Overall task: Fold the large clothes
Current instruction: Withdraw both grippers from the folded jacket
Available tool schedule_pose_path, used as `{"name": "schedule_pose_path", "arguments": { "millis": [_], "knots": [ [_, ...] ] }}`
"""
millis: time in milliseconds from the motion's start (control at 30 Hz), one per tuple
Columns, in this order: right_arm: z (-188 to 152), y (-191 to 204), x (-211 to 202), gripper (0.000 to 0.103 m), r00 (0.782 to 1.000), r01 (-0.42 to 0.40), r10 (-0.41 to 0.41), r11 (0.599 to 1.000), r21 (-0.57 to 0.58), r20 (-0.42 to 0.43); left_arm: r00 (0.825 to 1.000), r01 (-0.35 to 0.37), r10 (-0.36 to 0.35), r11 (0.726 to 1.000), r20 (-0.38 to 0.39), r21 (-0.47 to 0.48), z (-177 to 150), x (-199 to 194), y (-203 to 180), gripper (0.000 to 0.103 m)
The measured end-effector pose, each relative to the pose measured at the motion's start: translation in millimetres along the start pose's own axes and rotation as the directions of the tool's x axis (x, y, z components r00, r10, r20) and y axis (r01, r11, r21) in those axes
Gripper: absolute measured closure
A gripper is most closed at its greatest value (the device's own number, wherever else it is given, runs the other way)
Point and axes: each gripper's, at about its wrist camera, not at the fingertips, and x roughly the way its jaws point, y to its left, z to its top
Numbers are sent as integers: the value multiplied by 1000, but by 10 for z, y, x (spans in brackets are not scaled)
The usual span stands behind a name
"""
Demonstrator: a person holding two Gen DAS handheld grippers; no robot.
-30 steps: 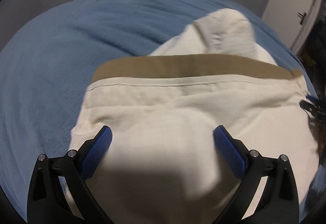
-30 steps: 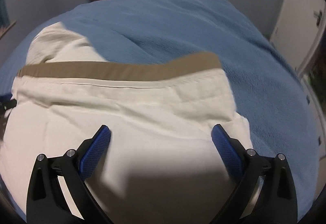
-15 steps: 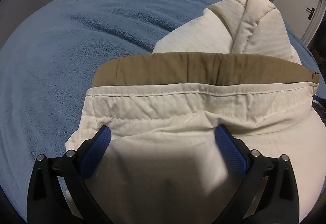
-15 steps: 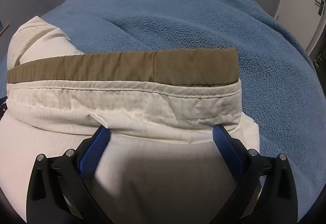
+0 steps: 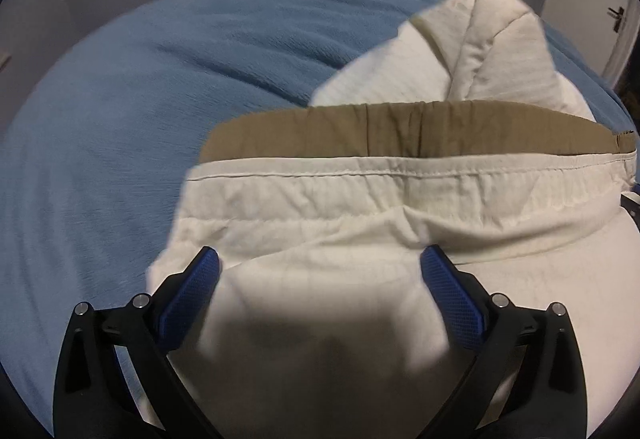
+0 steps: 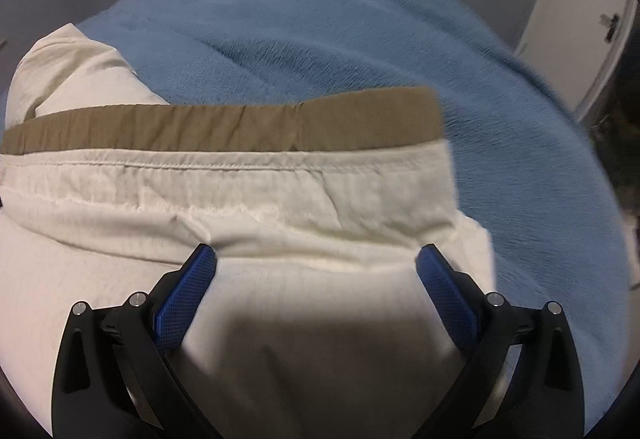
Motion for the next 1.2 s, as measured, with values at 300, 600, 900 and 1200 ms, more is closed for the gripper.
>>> {"name": "schedule_pose_path", "arguments": {
  "millis": [300,600,900,1200],
  "knots": [
    [-1005,243,-1000,7,959,-254,273,947,-198,78,995,91,-95,974,12,208,-1186,-1020,-410,6],
    [-1470,-58,-905,7,984,-161,173,964,-210,42,993,120,-113,965,-44,232,-1644,-969,-308,5],
    [-1473,-308,-996,7,989,-146,149,983,-108,20,994,102,-92,969,-55,226,-1639,-977,-280,6],
    [-938,-480,-830,7,991,-107,113,991,-75,75,998,44,-47,997,41,66,-1066,-909,194,6]
  ]
}}
